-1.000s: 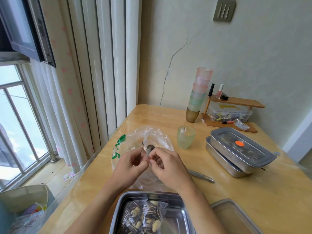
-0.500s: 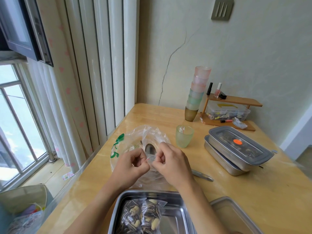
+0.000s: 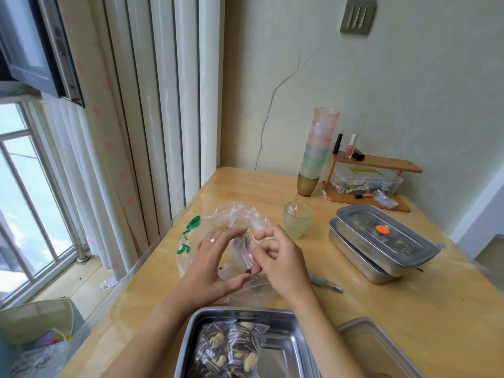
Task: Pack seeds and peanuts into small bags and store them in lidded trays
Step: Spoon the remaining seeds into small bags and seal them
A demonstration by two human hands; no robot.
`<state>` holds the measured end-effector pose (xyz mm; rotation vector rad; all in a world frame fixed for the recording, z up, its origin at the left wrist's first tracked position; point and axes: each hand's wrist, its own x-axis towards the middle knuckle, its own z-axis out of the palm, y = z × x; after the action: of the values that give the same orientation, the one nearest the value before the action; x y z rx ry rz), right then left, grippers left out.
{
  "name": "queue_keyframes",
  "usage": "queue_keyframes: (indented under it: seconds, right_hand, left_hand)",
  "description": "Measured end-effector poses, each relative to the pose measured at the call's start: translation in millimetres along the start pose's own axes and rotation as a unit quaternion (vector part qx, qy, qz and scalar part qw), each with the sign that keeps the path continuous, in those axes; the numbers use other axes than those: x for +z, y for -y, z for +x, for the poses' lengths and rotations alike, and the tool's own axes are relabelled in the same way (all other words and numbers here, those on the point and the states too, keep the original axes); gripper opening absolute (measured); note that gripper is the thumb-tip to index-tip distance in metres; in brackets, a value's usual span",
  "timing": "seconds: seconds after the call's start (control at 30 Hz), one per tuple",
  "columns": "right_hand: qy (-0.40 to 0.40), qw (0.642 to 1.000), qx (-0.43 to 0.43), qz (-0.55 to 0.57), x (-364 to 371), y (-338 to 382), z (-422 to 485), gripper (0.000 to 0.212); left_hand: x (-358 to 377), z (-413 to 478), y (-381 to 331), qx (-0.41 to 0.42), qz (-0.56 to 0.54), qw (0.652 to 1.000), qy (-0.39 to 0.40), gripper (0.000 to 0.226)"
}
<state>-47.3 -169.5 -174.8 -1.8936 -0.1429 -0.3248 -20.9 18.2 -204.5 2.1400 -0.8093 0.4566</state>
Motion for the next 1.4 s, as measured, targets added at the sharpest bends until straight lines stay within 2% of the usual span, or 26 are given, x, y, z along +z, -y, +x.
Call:
queue_keyframes:
  seconds: [0.1,0.23,0.33,0.5,0.7,0.83,0.97,1.07,1.2,1.3,1.4]
  right_hand:
    - [0.022,1.000,0.002,0.005,1.7,-2.4,0.0,0.012]
    - [-0.022,0.992,-0.092,-0.085,2.3,-4.0,1.9,0.014]
    - [-0.030,0.989,-0.132,-0.066,0.7,1.0,0.4,0.012]
    - [0.035,0.991,-0.102,-0.079,3.8,0.4,-1.2,0.009]
    - [0.014,0.986,-0.115,-0.121,5.6,-4.4,0.3,0.012]
    - [0.006,0.988,-0.137,-0.068,2.5,-2.8,1.7,0.011]
    - [0.039,0.992,-0.122,-0.007,1.3,-0.2,-1.2,0.009]
    - [0.028,0.992,-0.124,-0.006,0.0,-0.8,-1.6,0.007]
    - [-0.040,0.988,-0.141,-0.042,-1.6,-4.2,0.5,0.008]
    - [-0.064,0.987,-0.139,-0.053,-3.2,-3.5,1.5,0.008]
    - [-0.057,0.988,-0.136,-0.054,-2.5,-2.1,0.0,0.013]
  left_hand:
    - [0.0,0.9,1.3,-0.004,-0.006,0.999,-0.037,0.070]
    - [0.2,1.0,0.4,-0.008,-0.015,0.998,-0.066,0.061]
    - [1.1,1.2,0.9,-0.015,-0.008,0.997,-0.072,0.059]
    - [4.5,0.5,2.7,-0.010,0.017,0.997,-0.073,0.059]
    - [7.4,0.2,3.7,-0.012,0.045,0.997,-0.063,0.052]
    - [10.8,-1.6,9.2,-0.015,0.050,0.996,-0.068,0.048]
    - [9.9,-0.8,9.2,-0.007,0.037,0.996,-0.080,0.039]
    - [-0.7,1.2,7.1,-0.011,-0.038,0.998,-0.056,0.043]
    - [-12.1,0.7,10.2,-0.097,-0.172,0.979,-0.046,0.055]
    - [-19.2,-1.8,7.7,-0.143,-0.296,0.943,-0.040,0.048]
    - [-20.8,-0.9,6.7,-0.174,-0.313,0.931,-0.070,0.036]
